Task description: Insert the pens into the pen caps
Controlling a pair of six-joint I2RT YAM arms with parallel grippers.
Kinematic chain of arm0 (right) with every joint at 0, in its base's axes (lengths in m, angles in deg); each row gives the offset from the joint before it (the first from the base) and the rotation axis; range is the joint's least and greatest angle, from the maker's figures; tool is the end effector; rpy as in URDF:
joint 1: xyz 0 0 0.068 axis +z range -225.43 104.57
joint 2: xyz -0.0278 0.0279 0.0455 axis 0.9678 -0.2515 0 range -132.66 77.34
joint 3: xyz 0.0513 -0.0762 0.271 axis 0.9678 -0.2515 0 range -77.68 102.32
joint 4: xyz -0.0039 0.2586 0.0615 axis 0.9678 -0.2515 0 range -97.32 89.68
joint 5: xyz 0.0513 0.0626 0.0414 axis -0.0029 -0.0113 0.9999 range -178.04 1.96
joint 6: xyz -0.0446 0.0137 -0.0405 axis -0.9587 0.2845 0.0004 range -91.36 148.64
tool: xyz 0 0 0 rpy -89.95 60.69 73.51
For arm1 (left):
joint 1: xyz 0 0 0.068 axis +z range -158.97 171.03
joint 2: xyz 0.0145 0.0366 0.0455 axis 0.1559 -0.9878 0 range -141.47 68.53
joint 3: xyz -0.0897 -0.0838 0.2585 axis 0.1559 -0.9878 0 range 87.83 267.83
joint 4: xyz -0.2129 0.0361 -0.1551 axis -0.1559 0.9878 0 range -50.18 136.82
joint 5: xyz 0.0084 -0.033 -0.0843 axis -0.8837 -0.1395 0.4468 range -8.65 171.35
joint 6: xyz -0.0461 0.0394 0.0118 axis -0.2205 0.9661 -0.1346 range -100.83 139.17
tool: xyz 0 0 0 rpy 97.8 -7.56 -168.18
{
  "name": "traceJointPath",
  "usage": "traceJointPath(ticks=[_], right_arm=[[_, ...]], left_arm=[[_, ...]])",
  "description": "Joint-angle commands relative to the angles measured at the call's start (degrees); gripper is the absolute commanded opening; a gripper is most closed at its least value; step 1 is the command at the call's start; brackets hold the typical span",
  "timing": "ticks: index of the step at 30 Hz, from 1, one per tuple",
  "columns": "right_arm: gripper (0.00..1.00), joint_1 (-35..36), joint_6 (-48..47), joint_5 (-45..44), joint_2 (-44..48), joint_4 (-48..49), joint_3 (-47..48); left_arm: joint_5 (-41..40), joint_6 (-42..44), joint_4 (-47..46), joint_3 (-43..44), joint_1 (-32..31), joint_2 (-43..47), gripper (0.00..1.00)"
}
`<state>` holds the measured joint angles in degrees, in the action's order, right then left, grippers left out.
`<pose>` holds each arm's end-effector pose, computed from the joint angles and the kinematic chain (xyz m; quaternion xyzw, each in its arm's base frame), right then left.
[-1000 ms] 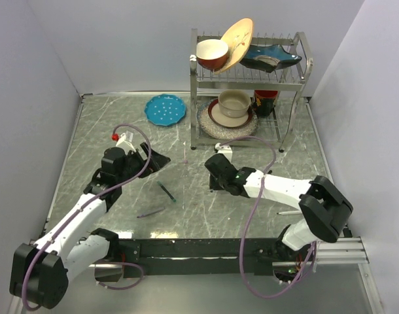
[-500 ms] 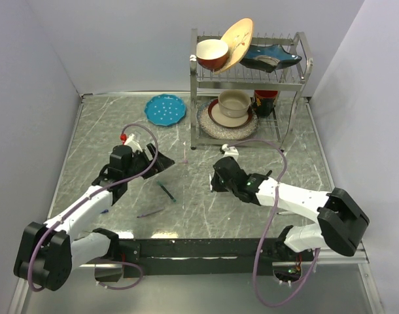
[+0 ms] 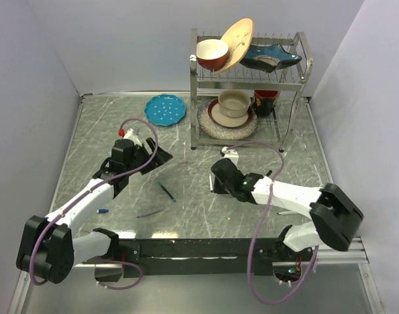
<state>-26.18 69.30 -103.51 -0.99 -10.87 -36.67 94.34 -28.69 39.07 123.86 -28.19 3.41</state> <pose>0.1912 0.2030 0.1937 -0.0210 0.9257 0.1628 0.3408 0.2380 -0.0941 0.2398 -0.1549 0.8410 -0.3623 0.3708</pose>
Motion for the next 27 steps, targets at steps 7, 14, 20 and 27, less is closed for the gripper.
traceJointPath(ticks=[7, 14, 20, 27], right_arm=[[0.35, 0.4, 0.7, -4.8, -12.4, -6.2, 11.1], [0.35, 0.5, 0.9, -6.2, -19.8, -9.3, 15.0], [0.22, 2.2, 0.0, -8.4, -24.7, -12.0, 16.0], [0.00, 2.2, -1.4, -6.3, -15.3, -5.1, 10.2]], left_arm=[[-1.2, 2.9, 2.4, 1.9, -0.3, 3.7, 0.86], [-1.1, 3.8, 2.2, 1.7, -0.3, 3.5, 0.87], [-1.1, 4.9, 3.7, 3.3, -0.3, 3.1, 0.86], [1.9, 1.5, -1.5, 2.8, -1.1, 0.1, 0.82]])
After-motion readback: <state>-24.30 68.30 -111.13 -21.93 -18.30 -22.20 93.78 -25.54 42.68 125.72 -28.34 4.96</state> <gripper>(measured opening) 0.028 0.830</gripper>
